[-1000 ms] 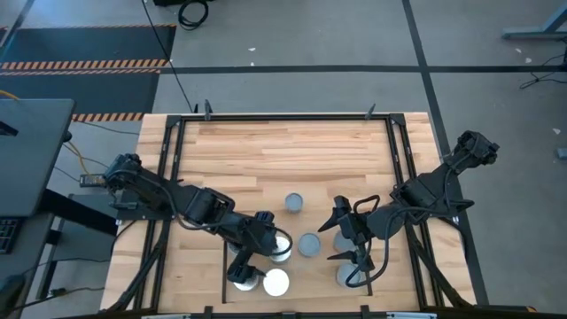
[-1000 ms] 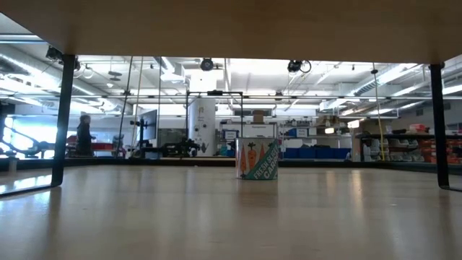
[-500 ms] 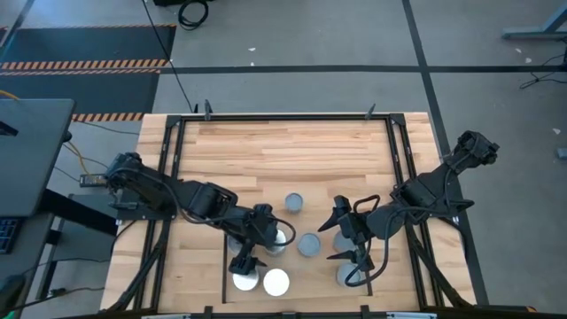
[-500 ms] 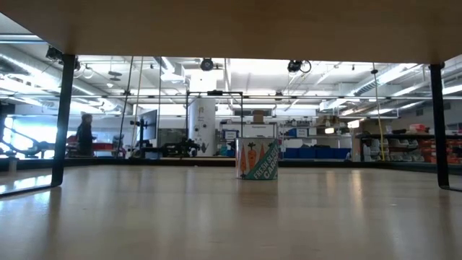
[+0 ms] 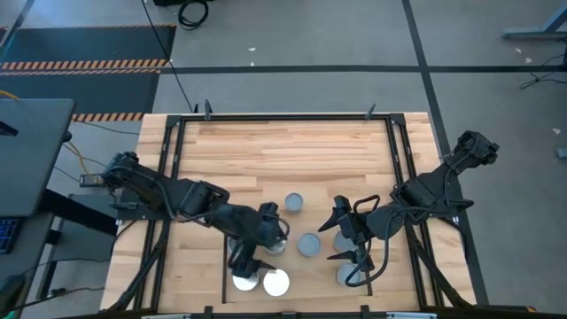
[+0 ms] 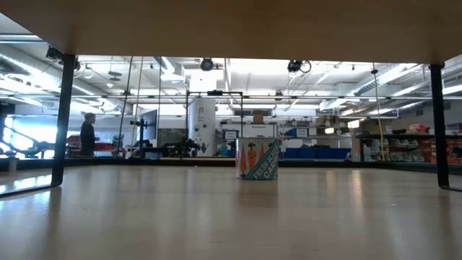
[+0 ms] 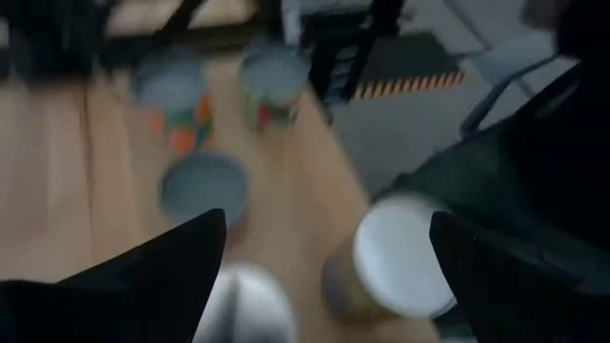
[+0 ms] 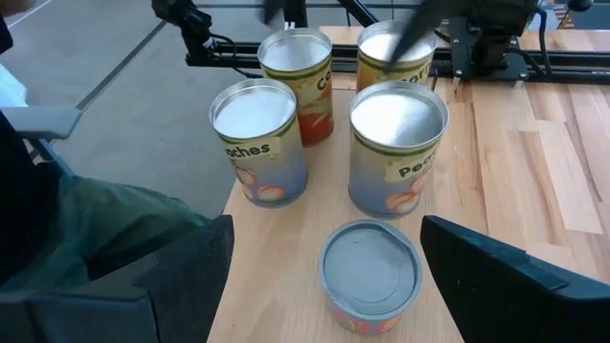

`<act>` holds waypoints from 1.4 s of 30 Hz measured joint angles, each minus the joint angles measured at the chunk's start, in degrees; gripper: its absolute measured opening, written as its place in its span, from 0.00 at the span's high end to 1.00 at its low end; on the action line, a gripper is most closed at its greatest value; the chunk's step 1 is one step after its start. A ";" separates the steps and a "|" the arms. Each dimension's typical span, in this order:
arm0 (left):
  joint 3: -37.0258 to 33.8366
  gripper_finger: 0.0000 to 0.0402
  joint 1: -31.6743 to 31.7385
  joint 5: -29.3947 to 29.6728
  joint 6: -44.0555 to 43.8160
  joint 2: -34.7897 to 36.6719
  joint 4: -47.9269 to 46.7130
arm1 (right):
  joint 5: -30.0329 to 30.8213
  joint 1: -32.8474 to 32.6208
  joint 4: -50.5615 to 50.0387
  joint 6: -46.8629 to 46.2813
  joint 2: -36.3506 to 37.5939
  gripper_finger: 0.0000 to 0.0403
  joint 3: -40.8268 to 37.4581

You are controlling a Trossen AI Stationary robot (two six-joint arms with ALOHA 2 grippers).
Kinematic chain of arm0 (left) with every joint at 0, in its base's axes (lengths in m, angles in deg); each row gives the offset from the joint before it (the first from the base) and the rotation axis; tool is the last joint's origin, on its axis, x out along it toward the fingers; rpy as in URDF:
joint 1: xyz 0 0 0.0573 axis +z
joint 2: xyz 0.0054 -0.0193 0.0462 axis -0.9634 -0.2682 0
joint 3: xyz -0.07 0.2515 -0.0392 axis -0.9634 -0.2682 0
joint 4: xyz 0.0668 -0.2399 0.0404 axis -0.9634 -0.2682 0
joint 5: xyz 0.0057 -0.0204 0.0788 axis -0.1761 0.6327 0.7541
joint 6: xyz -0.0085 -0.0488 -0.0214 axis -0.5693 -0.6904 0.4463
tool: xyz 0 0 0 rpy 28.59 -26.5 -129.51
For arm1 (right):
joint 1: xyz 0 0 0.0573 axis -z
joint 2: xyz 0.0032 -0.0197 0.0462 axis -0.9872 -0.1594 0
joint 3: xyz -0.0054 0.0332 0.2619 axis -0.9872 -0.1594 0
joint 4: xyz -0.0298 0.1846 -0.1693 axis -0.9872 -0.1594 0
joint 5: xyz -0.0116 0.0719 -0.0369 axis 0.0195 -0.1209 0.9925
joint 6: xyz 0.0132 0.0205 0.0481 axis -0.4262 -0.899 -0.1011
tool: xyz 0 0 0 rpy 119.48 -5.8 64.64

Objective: Pick and place cans onto a shelf
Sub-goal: Adjust the cans on the shelf

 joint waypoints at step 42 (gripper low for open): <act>-0.31 0.07 -5.48 15.78 12.24 -7.13 1.49 | -0.26 1.14 1.64 -0.20 0.00 0.14 0.00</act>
